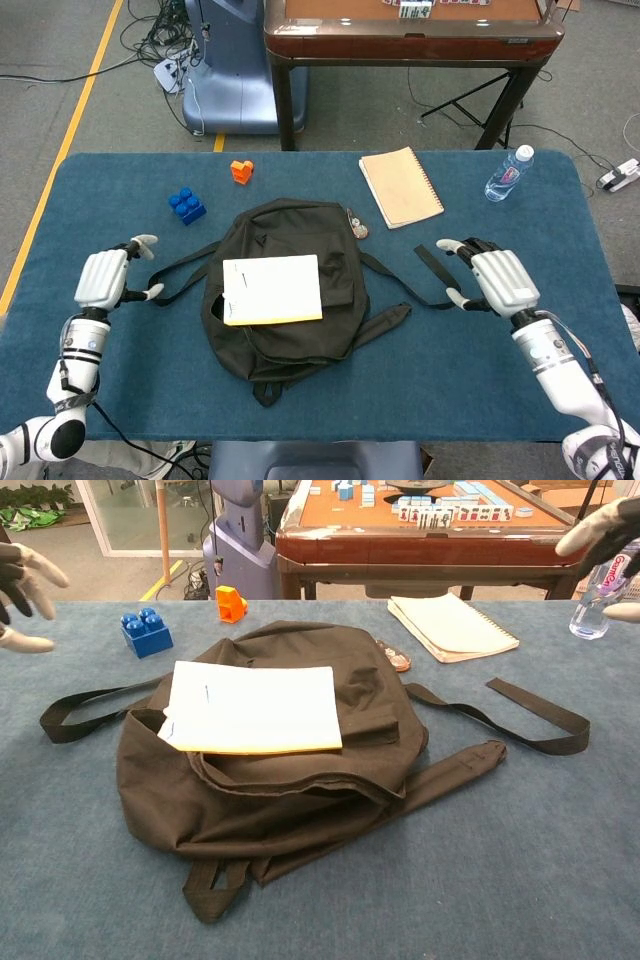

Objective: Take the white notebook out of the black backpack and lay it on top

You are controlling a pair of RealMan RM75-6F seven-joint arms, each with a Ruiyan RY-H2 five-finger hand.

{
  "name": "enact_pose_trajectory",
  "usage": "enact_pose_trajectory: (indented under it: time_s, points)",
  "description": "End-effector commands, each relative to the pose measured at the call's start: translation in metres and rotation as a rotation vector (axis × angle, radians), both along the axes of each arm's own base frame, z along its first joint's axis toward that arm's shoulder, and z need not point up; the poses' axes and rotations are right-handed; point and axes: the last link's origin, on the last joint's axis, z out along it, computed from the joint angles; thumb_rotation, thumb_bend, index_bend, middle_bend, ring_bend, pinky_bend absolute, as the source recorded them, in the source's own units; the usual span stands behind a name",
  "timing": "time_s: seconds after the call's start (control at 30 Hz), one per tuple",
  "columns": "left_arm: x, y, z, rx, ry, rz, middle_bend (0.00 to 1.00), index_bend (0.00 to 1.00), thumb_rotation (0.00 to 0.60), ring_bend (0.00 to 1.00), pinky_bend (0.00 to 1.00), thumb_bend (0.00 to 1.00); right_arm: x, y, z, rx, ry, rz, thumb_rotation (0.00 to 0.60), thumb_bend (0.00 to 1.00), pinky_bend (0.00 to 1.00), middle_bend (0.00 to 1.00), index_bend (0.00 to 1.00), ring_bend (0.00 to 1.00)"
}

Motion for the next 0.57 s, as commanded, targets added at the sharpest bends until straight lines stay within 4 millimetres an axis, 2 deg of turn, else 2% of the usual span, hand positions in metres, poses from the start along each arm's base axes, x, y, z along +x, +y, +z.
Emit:
enact_pose_trajectory:
  time_s: [0.03, 0.13, 0.27, 0.57]
  points:
    - [-0.019, -0.012, 0.012, 0.017, 0.058, 0.049, 0.41, 0.35, 0.6, 0.36, 0.37, 0.16, -0.024, 0.019, 0.011, -0.059, 0.005, -0.027, 0.6, 0.35, 0.39, 0.35, 0.26, 0.26]
    - [-0.034, -0.03, 0.02, 0.027, 0.122, 0.07, 0.41, 0.37, 0.6, 0.36, 0.36, 0.16, -0.043, 0.04, 0.017, -0.103, 0.027, -0.042, 0.6, 0.36, 0.43, 0.38, 0.29, 0.29]
    - [-0.044, -0.055, 0.027, 0.058, 0.139, 0.079, 0.41, 0.37, 0.6, 0.36, 0.35, 0.16, -0.061, 0.065, 0.02, -0.137, 0.043, -0.079, 0.6, 0.37, 0.43, 0.39, 0.31, 0.31]
    - [-0.044, -0.107, 0.032, 0.084, 0.136, 0.06, 0.41, 0.36, 0.6, 0.36, 0.35, 0.16, -0.077, 0.11, 0.027, -0.186, 0.017, -0.136, 0.6, 0.37, 0.43, 0.4, 0.34, 0.31]
